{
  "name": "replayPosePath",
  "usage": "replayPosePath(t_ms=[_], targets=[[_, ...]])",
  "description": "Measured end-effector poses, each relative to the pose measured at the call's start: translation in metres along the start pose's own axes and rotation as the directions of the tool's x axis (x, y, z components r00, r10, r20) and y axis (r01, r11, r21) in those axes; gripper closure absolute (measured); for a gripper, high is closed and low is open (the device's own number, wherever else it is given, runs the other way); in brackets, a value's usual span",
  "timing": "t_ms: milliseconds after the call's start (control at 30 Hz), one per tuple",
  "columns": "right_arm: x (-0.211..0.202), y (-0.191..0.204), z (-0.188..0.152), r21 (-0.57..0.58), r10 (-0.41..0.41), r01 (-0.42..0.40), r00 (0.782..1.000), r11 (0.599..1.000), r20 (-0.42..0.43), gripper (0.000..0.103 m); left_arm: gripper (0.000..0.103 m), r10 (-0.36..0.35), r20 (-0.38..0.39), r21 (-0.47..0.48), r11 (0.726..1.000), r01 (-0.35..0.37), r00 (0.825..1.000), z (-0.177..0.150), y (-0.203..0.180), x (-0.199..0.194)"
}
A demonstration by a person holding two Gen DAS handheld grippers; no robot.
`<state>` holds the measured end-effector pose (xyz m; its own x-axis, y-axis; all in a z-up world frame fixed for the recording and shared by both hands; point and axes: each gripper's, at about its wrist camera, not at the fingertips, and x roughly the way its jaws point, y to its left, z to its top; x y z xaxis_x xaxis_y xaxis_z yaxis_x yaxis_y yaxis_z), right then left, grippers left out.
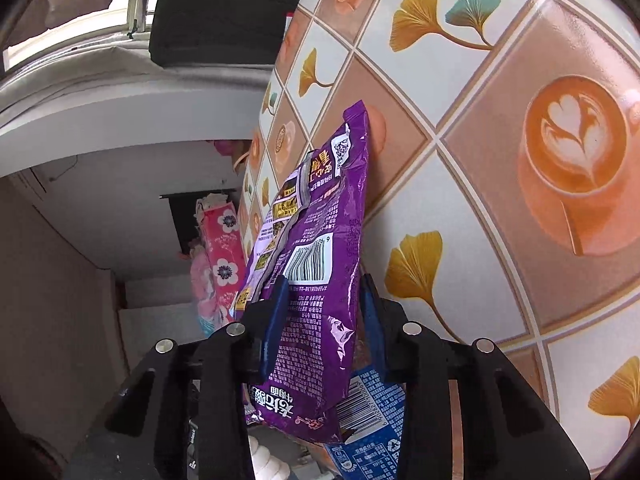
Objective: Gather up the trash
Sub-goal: 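Grasp the purple snack bag with the right tool while the left tool grasps the gold box, then carry the purple bag and gold box to the blue wastebasket and release both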
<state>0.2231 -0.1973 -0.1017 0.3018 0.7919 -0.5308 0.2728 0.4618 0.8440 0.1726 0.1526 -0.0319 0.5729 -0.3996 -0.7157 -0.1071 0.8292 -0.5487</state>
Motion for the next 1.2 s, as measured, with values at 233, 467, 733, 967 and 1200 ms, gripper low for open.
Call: replayPosePath(t_ms=[233,467,733,967,1200], targets=[[-0.018,0.0,-0.004,-0.01,0.081,-0.08,0.996,0.997,0.03,0.092,0.053,-0.006,0.002,-0.025,1.0,0.006,1.0,-0.003,0.011,0.004],[-0.032,0.009,-0.005,-0.044,0.184,-0.182,0.98,0.982,0.075,0.1,0.08,-0.032,0.035,-0.016,0.999,0.033,0.999,-0.002,0.011,-0.008],[-0.037,0.014,-0.008,-0.066,0.213,-0.207,0.971,0.976,0.11,0.101,0.049,-0.034,0.018,-0.074,0.997,0.035,0.999,0.0,0.016,-0.007],[-0.039,0.006,-0.01,-0.065,0.225,-0.219,0.969,0.974,0.101,0.101,0.039,0.012,-0.064,-0.085,0.996,-0.017,0.998,0.01,0.011,0.017],[-0.037,0.007,-0.006,-0.072,0.228,-0.222,0.97,0.972,0.084,0.101,0.039,-0.024,-0.119,-0.213,0.977,-0.002,0.993,0.011,0.031,0.037]])
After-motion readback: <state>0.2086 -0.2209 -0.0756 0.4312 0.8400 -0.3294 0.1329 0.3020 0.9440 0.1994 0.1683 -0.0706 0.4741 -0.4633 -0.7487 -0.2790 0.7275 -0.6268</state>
